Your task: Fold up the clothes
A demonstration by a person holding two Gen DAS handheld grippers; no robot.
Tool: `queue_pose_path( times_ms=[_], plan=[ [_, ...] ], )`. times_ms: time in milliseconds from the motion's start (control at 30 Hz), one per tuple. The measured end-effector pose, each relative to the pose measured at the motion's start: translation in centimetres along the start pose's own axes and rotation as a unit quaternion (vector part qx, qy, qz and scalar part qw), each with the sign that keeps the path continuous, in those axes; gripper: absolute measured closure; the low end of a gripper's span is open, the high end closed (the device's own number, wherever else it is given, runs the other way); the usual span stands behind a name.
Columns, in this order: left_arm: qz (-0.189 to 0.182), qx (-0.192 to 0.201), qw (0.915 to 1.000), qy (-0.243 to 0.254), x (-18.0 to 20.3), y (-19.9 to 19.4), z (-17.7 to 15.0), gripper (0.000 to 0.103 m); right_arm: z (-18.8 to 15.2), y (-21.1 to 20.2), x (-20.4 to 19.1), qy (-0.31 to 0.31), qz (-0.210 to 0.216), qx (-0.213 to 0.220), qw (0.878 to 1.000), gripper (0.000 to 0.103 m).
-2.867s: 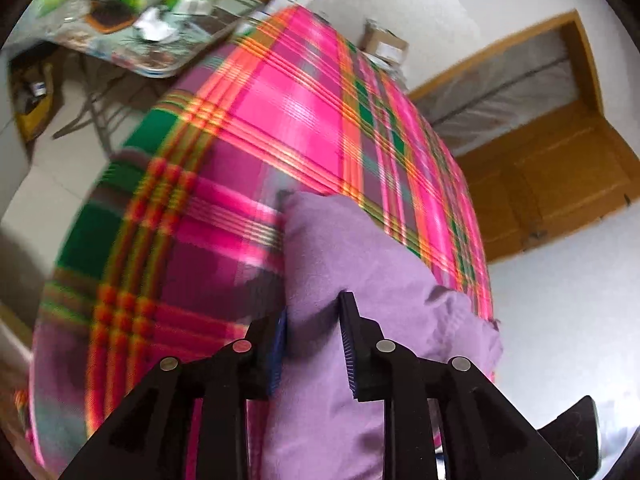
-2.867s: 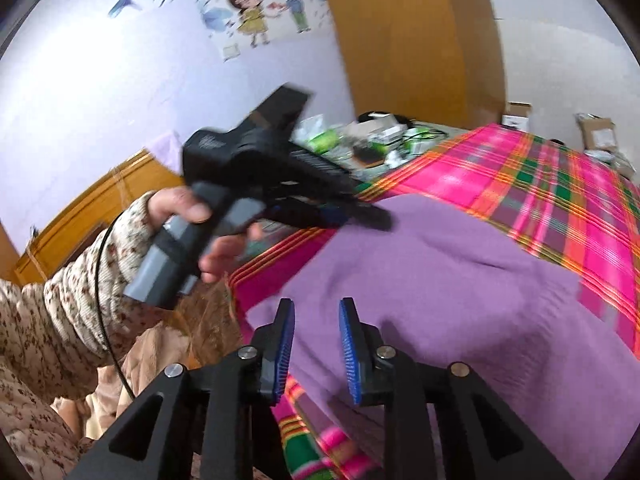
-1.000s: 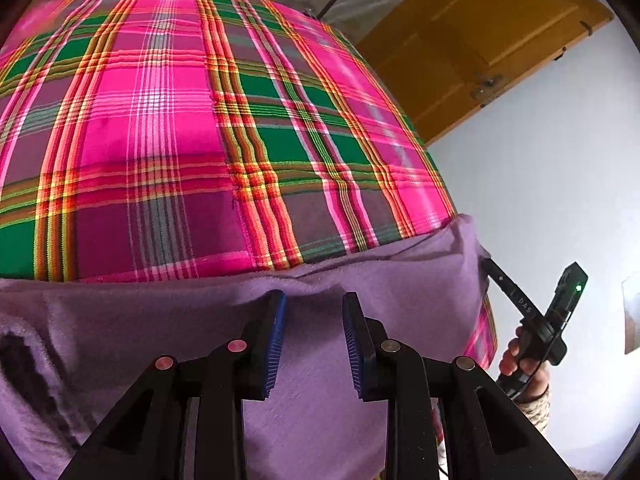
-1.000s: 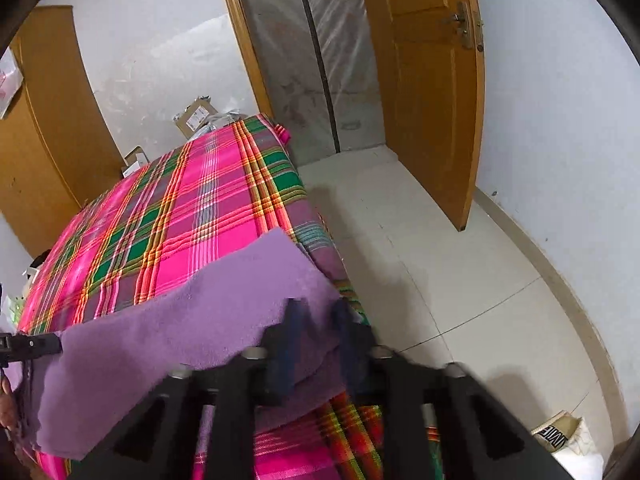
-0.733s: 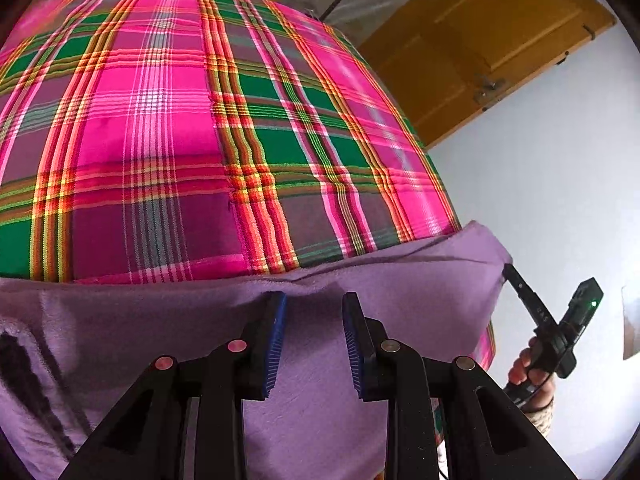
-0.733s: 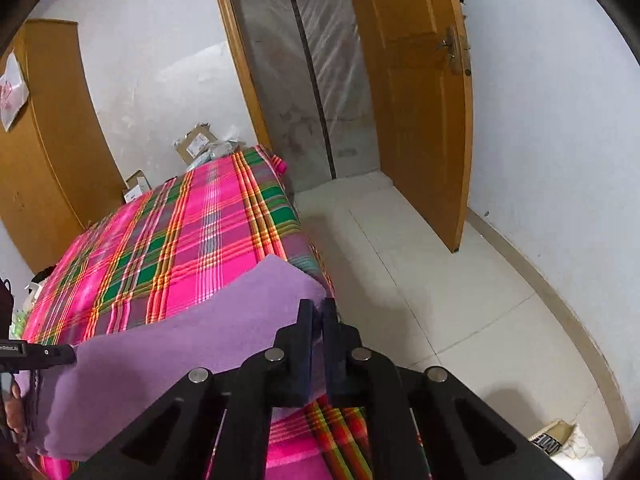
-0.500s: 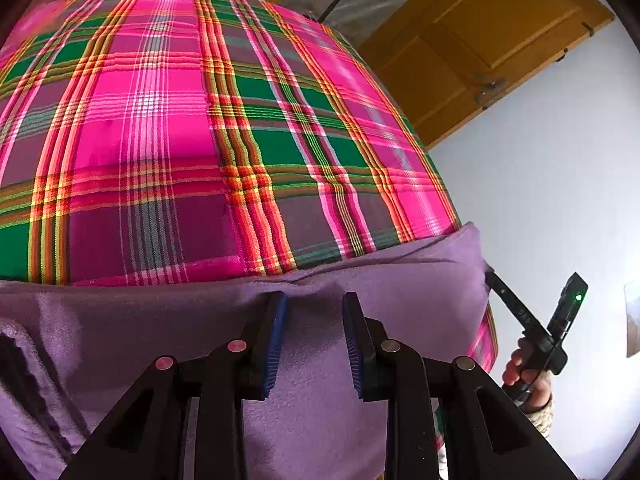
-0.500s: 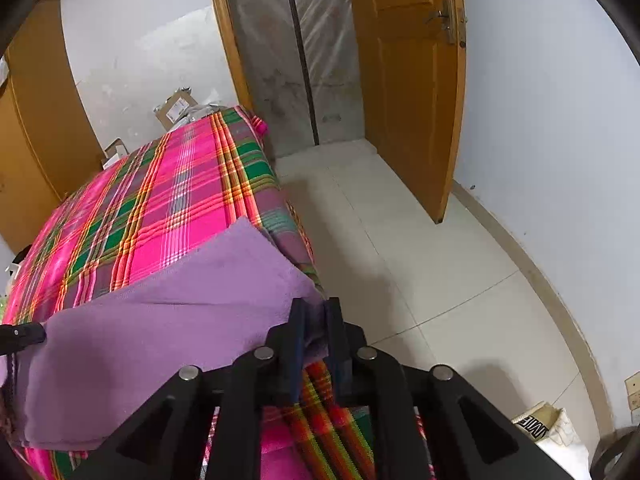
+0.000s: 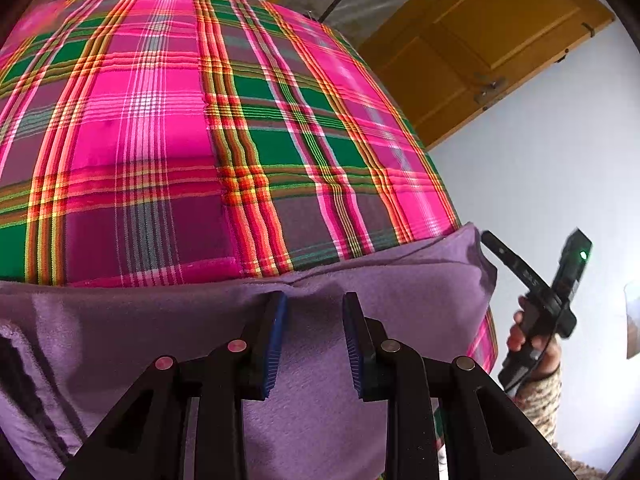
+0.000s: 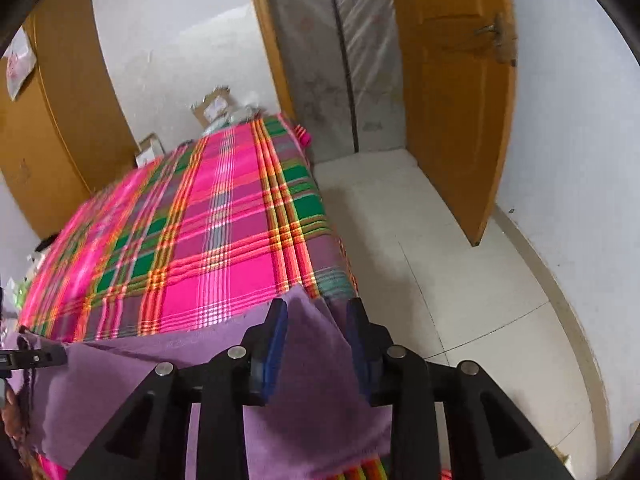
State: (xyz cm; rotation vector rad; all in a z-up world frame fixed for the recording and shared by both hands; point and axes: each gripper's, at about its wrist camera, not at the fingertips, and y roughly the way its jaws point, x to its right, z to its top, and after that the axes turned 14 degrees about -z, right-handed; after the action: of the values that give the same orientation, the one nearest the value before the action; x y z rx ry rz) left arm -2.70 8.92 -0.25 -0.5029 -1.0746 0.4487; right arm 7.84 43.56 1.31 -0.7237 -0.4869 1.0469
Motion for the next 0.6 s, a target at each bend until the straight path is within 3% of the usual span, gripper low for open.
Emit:
queue_pose_path(
  times_ms=[133,167,200,400,600],
  plan=[
    [-0.002,0.001,1.0,-0.002,-0.1,0.1,0.0,0.075,0.6,2.1,-0.5,0.0,0.019,-0.039,0.999,0.074],
    [-0.002,0.001,1.0,-0.003,-0.1,0.1,0.0,0.075,0.5,2.1,-0.5,0.0,0.026,-0.036,0.999,0.078],
    [-0.003,0.002,1.0,-0.004,-0.1,0.1,0.0,0.075,0.4,1.9,-0.7,-0.006,0.025,-0.026,0.999,0.097],
    [-0.001,0.003,1.0,-0.003,0.0,0.2,0.1,0.075,0.6,0.6,-0.6,-0.006,-0.013,0.02,1.0,0.098],
    [0.001,0.005,1.0,-0.003,0.0,0.2,0.0,0.075,0.7,2.3,-0.8,-0.011,-0.027,-0.01,1.0,0.096]
  ],
)
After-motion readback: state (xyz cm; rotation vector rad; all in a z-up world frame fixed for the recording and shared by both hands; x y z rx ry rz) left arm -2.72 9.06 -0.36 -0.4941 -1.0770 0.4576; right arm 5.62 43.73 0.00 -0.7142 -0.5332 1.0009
